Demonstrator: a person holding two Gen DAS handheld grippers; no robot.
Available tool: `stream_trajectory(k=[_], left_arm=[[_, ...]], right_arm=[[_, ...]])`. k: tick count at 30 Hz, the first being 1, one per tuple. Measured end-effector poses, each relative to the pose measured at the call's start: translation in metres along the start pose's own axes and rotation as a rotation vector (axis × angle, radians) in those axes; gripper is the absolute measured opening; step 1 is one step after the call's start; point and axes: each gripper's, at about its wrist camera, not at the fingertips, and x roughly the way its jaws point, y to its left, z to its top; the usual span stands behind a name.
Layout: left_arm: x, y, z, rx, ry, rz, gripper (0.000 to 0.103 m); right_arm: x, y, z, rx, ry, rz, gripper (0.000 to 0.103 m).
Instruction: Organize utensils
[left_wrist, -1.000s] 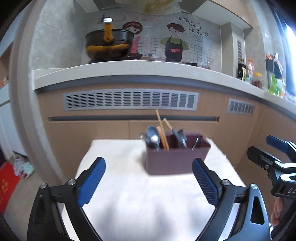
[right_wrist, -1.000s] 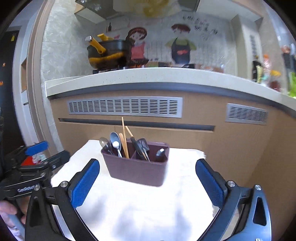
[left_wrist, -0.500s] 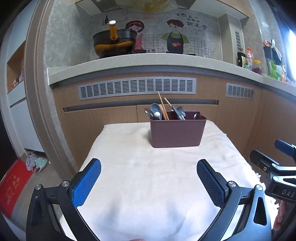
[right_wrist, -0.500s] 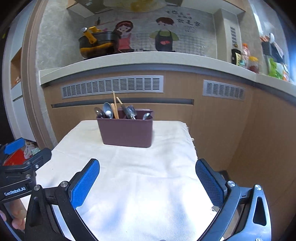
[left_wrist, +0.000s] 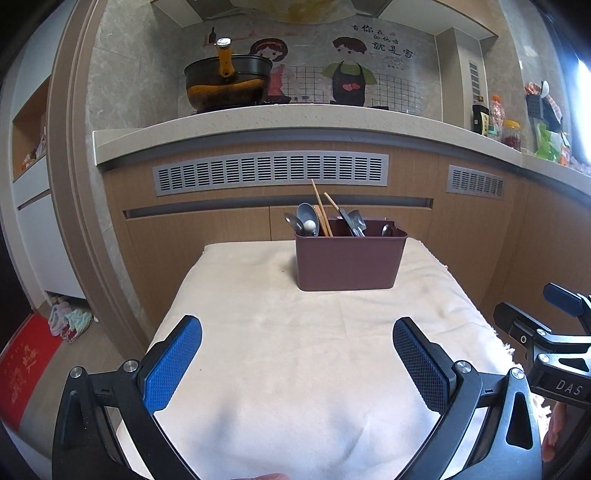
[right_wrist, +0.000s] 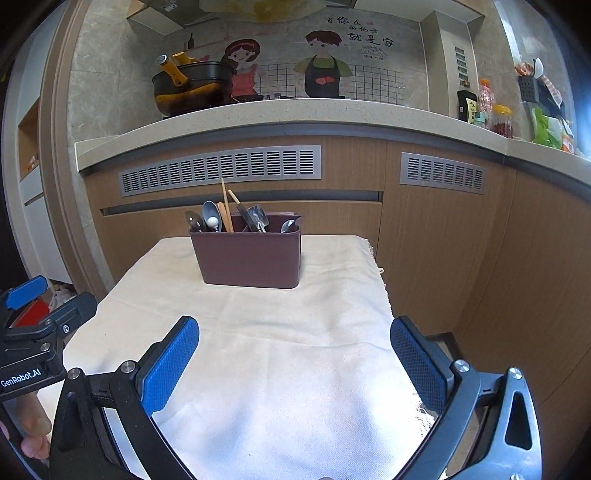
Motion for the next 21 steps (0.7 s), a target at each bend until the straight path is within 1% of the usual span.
stream_trajectory(k=[21], left_arm=[[0.0033,-0.0020,-0.0003,0.004,0.012,-0.016,0.103]], right_arm=[[0.0001,-0.0007,-0.0001,-0.001,-0.002,-0.002,0.103]])
